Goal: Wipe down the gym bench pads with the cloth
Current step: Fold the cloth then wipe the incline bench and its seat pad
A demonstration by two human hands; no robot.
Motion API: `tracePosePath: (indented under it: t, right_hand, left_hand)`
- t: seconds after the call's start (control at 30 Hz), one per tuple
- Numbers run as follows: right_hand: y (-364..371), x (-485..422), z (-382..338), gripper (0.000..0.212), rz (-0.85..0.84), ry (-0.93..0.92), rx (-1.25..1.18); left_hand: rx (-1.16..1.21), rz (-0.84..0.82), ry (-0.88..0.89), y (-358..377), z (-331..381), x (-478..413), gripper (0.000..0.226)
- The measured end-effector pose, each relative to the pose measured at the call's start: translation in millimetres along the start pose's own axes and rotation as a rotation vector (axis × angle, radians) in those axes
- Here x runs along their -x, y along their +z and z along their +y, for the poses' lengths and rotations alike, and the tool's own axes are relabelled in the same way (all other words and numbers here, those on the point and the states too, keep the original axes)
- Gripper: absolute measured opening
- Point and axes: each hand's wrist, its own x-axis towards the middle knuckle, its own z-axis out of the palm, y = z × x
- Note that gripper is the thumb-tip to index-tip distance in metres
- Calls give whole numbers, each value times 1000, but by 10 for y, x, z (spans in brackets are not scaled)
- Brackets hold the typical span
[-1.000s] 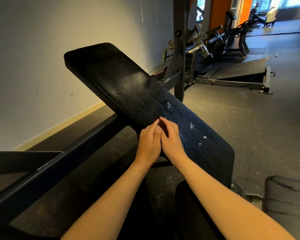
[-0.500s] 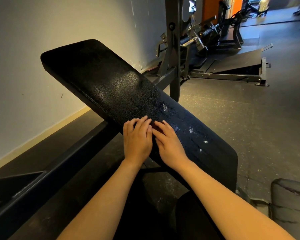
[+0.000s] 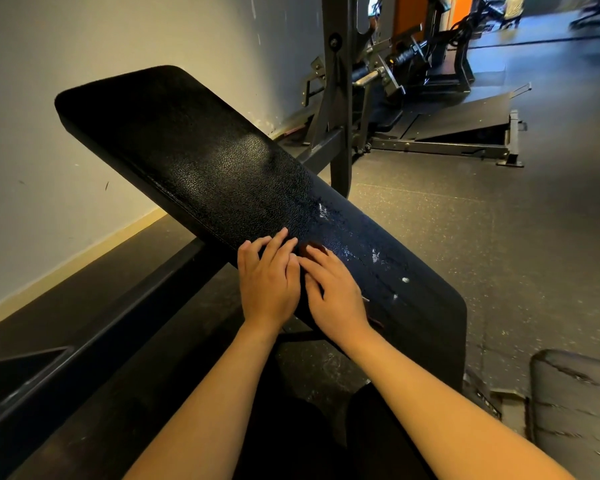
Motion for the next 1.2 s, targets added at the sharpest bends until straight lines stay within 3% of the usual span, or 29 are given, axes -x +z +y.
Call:
tracePosePath:
  t: [0.13, 0.27, 0.43, 0.53, 0.6, 0.7, 0.83, 0.97, 1.03, 1.13, 1.2]
  right_hand:
    - [-59, -290, 238, 39, -48, 26, 47]
    - [-95, -477, 248, 40, 42, 261, 5]
    - [2, -273, -22, 41, -49, 48, -24]
    - [-83, -335, 178, 44, -133, -99, 47]
    - [-128, -443, 353, 45, -93, -29, 141]
    - [-93, -519, 327, 44, 8, 232, 63]
    - [34, -538, 143, 44, -54, 52, 29]
    - [-56, -710, 315, 45, -148, -37, -14]
    - [-97, -819, 468, 45, -95, 21, 59]
    - [-150, -950, 603, 43, 29, 265, 34]
    - [-104, -959, 542, 42, 36, 276, 4]
  left_hand:
    - [0, -22, -5, -8, -6, 4, 40]
    - [-2, -37, -22, -19, 3, 11, 41]
    - [30, -26, -34, -27, 24, 4, 42]
    - [19, -65, -25, -50, 22, 5, 43]
    - [7, -101, -26, -76, 20, 2, 44]
    - [-35, -141, -38, -116, 32, -28, 45]
    - [-152, -148, -20, -172, 108, -226, 45]
    - [-252, -319, 18, -128, 201, -670, 44]
    - [-279, -352, 33, -65, 226, -807, 44]
    - [-365, -352, 92, 23, 229, -770, 47]
    - [-389, -302, 110, 58, 220, -707, 48]
